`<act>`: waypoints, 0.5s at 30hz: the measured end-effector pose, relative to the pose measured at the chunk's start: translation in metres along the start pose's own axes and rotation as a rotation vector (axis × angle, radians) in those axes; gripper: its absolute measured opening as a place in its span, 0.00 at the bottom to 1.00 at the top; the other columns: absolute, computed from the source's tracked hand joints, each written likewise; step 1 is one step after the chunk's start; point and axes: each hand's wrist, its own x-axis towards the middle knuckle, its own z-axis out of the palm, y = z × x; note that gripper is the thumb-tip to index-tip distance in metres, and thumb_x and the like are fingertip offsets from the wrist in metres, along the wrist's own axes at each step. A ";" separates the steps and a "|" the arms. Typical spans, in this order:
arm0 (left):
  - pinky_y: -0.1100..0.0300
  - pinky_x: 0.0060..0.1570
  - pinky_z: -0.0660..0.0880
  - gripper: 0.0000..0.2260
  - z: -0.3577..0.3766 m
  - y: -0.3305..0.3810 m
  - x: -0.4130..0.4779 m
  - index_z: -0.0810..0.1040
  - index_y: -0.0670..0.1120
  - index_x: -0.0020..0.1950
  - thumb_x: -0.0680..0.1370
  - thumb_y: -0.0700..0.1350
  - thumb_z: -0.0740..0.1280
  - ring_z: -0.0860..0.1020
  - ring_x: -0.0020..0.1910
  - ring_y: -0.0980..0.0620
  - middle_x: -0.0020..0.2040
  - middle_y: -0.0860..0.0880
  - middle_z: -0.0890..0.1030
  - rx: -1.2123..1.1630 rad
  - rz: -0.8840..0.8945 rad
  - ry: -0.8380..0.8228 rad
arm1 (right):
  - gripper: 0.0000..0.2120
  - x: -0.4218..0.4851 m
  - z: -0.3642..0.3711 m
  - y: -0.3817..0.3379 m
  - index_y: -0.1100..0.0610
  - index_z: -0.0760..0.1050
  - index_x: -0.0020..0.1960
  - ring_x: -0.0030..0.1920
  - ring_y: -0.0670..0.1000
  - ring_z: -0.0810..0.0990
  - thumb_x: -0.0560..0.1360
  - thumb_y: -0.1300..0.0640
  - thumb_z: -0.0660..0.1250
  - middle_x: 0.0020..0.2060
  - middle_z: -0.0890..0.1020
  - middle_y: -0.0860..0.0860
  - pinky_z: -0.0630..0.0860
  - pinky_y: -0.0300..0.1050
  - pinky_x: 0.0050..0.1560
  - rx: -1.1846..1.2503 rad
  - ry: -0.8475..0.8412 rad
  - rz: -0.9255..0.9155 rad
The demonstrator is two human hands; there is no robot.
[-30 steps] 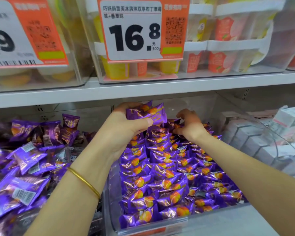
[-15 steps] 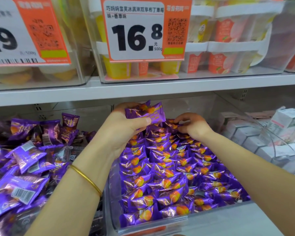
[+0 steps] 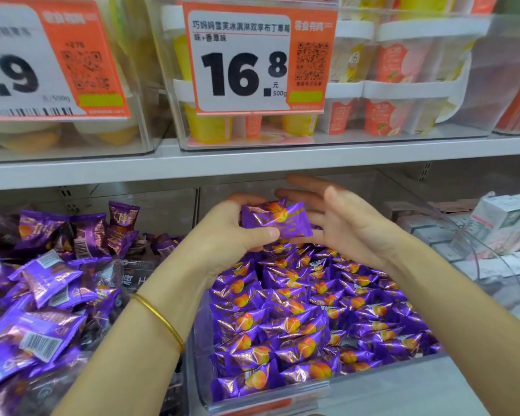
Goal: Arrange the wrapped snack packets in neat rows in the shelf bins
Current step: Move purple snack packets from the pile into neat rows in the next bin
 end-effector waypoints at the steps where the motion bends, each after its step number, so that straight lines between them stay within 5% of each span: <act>1: 0.60 0.46 0.78 0.18 0.001 0.000 0.000 0.74 0.45 0.58 0.71 0.34 0.71 0.81 0.44 0.51 0.48 0.45 0.82 0.021 0.007 0.001 | 0.30 -0.001 0.002 0.000 0.52 0.73 0.63 0.56 0.54 0.80 0.63 0.51 0.78 0.59 0.80 0.54 0.79 0.51 0.51 -0.090 0.017 0.005; 4: 0.58 0.49 0.78 0.20 0.002 0.002 0.000 0.73 0.43 0.60 0.70 0.35 0.73 0.81 0.46 0.50 0.50 0.45 0.82 0.049 0.012 -0.007 | 0.23 -0.003 0.009 0.003 0.53 0.76 0.58 0.48 0.48 0.82 0.65 0.64 0.75 0.50 0.84 0.50 0.80 0.43 0.43 -0.329 0.083 -0.004; 7: 0.55 0.50 0.78 0.22 0.002 0.003 0.000 0.72 0.45 0.60 0.69 0.41 0.75 0.81 0.48 0.51 0.50 0.46 0.82 0.182 0.038 0.020 | 0.14 -0.004 0.014 0.001 0.57 0.79 0.51 0.40 0.48 0.82 0.66 0.67 0.69 0.42 0.84 0.50 0.80 0.41 0.39 -0.298 0.142 -0.030; 13: 0.59 0.61 0.69 0.21 -0.026 0.009 -0.007 0.73 0.47 0.65 0.73 0.46 0.71 0.75 0.59 0.54 0.60 0.52 0.77 0.652 0.218 0.260 | 0.11 -0.010 -0.028 -0.003 0.59 0.77 0.49 0.39 0.50 0.81 0.71 0.71 0.67 0.42 0.81 0.54 0.81 0.37 0.39 -0.280 0.480 0.051; 15: 0.65 0.57 0.67 0.17 -0.030 0.006 -0.010 0.74 0.46 0.64 0.75 0.43 0.68 0.73 0.59 0.56 0.60 0.53 0.77 0.703 0.260 0.316 | 0.11 -0.013 -0.043 -0.001 0.58 0.76 0.50 0.42 0.50 0.82 0.72 0.70 0.66 0.43 0.81 0.53 0.81 0.39 0.42 -0.339 0.495 0.143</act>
